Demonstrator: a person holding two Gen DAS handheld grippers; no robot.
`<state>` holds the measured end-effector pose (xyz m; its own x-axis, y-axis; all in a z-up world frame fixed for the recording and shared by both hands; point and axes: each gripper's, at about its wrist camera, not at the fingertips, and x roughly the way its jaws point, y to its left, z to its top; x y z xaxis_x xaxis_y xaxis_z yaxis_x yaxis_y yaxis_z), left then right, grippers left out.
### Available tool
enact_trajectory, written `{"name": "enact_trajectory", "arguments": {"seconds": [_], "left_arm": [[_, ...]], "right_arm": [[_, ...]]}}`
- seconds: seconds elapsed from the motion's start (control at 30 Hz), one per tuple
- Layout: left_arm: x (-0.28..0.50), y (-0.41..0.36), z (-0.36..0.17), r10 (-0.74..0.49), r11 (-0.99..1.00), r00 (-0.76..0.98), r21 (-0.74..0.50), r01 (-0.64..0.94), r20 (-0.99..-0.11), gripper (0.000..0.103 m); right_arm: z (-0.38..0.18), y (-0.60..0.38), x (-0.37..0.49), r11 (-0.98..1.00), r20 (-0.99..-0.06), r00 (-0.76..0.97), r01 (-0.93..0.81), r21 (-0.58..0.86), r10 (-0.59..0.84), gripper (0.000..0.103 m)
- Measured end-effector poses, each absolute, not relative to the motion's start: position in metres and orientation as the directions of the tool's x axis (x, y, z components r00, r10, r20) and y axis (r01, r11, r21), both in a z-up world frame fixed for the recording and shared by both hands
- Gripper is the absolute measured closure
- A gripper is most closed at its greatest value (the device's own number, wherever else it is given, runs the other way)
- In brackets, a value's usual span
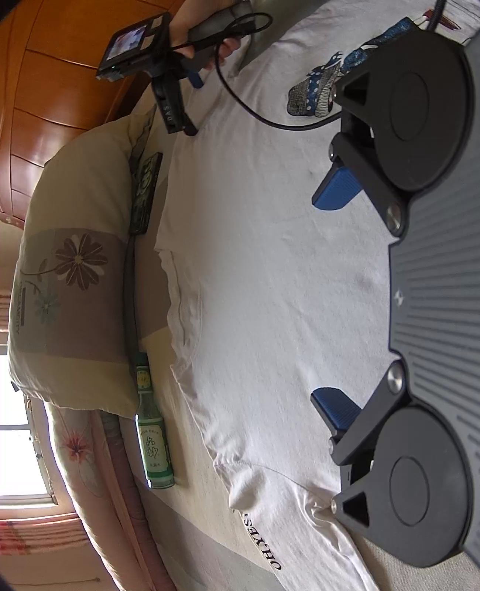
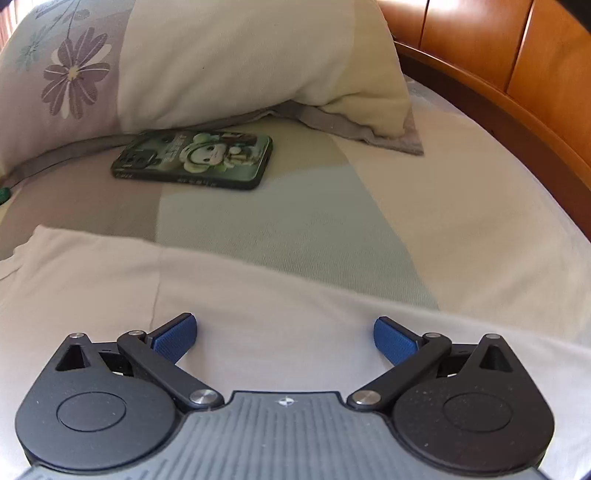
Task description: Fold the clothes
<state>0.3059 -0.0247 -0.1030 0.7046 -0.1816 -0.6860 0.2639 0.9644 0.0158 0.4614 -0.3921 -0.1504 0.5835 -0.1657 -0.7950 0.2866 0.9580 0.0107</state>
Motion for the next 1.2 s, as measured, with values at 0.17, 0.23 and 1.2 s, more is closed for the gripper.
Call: {"name": "enact_trajectory", "arguments": {"seconds": [0.17,0.23,1.2], "left_arm": [[0.305,-0.025,-0.103,-0.179,0.965,0.706,0.019,0.263,-0.685,0.001],[0.305,-0.024,-0.103,-0.185,0.965,0.703,0.007,0.260,-0.686,0.001],[0.296,-0.064,-0.129,-0.286,0.927,0.631,-0.042,0.372,-0.721,0.001]], "right_arm": [[-0.127,-0.394,0.426,0.973,-0.768,0.635,0.217,0.079,-0.079,0.000],[-0.121,-0.390,0.400,0.982,-0.753,0.657,0.163,0.095,-0.036,0.000],[-0.160,-0.566,0.174,0.679,-0.476,0.862,0.455,0.576,-0.173,0.000]]}}
